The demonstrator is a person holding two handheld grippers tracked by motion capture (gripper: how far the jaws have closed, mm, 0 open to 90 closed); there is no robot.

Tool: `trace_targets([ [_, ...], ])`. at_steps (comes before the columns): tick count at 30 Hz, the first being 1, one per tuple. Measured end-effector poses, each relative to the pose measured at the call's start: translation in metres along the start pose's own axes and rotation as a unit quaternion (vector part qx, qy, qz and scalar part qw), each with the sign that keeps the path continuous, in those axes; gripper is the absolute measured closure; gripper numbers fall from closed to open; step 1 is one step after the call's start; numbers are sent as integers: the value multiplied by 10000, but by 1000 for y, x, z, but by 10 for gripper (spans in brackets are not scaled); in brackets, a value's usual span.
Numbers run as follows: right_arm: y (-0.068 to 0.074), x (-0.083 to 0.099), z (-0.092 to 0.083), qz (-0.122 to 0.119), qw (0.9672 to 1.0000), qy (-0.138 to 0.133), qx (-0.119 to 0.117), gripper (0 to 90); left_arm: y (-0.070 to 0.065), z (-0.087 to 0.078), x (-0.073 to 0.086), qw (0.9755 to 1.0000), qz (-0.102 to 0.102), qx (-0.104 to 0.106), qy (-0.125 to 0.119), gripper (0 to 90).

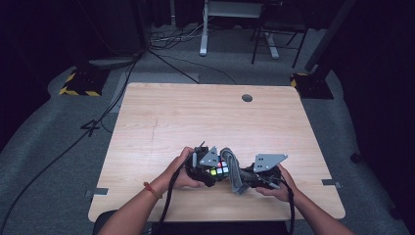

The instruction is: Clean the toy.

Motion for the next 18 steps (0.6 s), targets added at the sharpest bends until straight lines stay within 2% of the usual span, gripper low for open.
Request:
trace_targets([
  [4, -3, -11, -7, -54, 9993, -299, 220, 768, -7, 2, 0, 9998, 71, 159, 50, 336],
  [8, -10, -7, -4, 42, 9991, -167, 387, 770, -8, -1, -4, 9997, 52, 211, -62, 335],
  [12, -13, 6, 5, 166, 9991, 91, 367, 771, -6, -6, -7, 9997, 37, 168, -162, 335],
  [18, -6, 13, 9, 219, 9994, 188, 164, 772, 1, -14, -12, 9993, -116, 43, -360, 335],
])
Point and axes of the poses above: each handheld gripper's, and its own axes: z roughly forward along the jaws, x roughly out of its underside, y roughly to its left, the point moved 8 cm from there along z, roughly forward along the jaws, and after that the axes turned 13 degrees about -x, right-handed, at the moved point
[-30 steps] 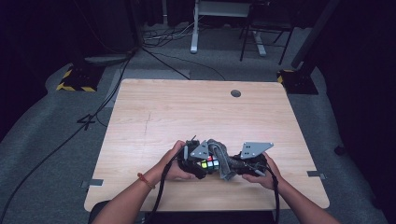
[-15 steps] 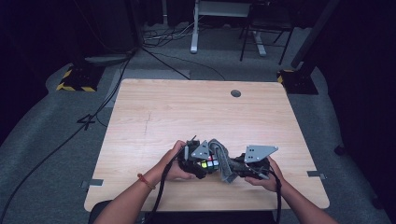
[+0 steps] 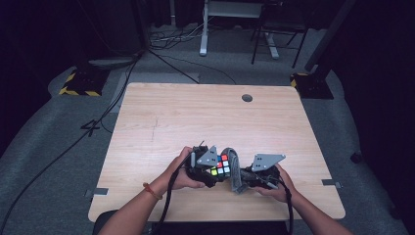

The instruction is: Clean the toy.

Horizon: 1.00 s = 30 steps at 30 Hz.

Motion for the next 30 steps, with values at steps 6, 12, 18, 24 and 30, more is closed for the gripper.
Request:
trace_targets([
  [6, 6, -2, -1, -134, 9999, -16, -53, 772, -1, -1, -1, 10000, 3, 30, -7, 334],
  [12, 7, -9, -7, -246, 9994, -223, 71, 772, -3, 0, 1, 10000, 61, 51, 47, 334],
  [18, 7, -15, -11, -232, 9989, -413, 74, 772, -13, 13, 9, 9986, 353, 19, 386, 327],
  [24, 7, -23, -13, -245, 9982, -521, 165, 771, -17, 18, 8, 9977, 486, -107, 463, 330],
  [30, -2, -11, -10, -101, 9994, -192, 261, 771, -15, 13, 4, 9989, 365, -69, 297, 333],
])
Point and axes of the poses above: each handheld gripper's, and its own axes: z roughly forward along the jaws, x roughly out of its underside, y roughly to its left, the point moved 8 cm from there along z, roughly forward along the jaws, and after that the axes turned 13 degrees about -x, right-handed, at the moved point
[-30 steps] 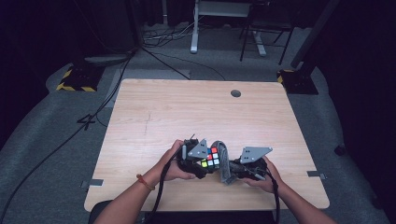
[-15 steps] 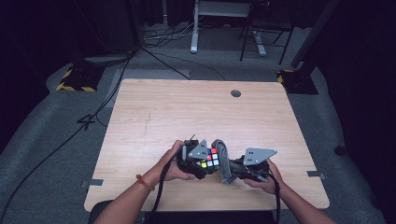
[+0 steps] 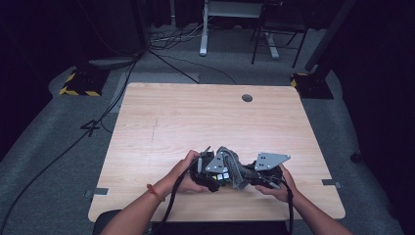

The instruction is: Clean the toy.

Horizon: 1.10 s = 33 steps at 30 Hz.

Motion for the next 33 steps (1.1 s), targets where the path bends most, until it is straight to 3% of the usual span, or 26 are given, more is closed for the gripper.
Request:
trace_targets([
  [5, -6, 17, 4, 281, 9994, 129, -169, 771, 3, -7, -5, 9998, -55, -82, -177, 333],
  [9, 1, 13, 4, 197, 9990, -21, -390, 771, 2, -7, -4, 9998, -44, -8, -204, 333],
  [16, 10, 2, -4, 78, 9981, -252, -558, 772, 3, 2, 3, 9994, 207, -237, 153, 333],
  [21, 15, -11, -7, -60, 9978, -444, -483, 771, -3, 10, 5, 9994, 234, -134, 229, 332],
  [25, 16, -17, -5, -25, 9959, -674, -609, 772, -4, 13, 5, 9994, 221, -79, 245, 332],
  [28, 18, -21, 0, -81, 9958, -672, -623, 772, -6, 16, 6, 9992, 248, -83, 313, 332],
  [33, 11, -16, -3, -9, 9982, -500, -325, 772, -2, 12, 4, 9997, 147, -110, 179, 334],
])
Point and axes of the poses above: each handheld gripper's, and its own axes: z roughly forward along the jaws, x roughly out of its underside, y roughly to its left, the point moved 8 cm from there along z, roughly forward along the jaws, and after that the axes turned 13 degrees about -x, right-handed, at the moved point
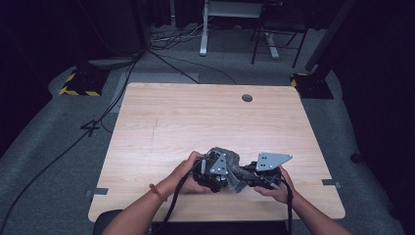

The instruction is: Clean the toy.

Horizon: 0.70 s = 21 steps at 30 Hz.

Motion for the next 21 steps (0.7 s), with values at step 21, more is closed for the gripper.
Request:
trace_targets([
  [21, -11, 25, -2, 393, 9989, 90, -252, 774, 7, -16, -10, 9970, -306, 110, -702, 331],
])
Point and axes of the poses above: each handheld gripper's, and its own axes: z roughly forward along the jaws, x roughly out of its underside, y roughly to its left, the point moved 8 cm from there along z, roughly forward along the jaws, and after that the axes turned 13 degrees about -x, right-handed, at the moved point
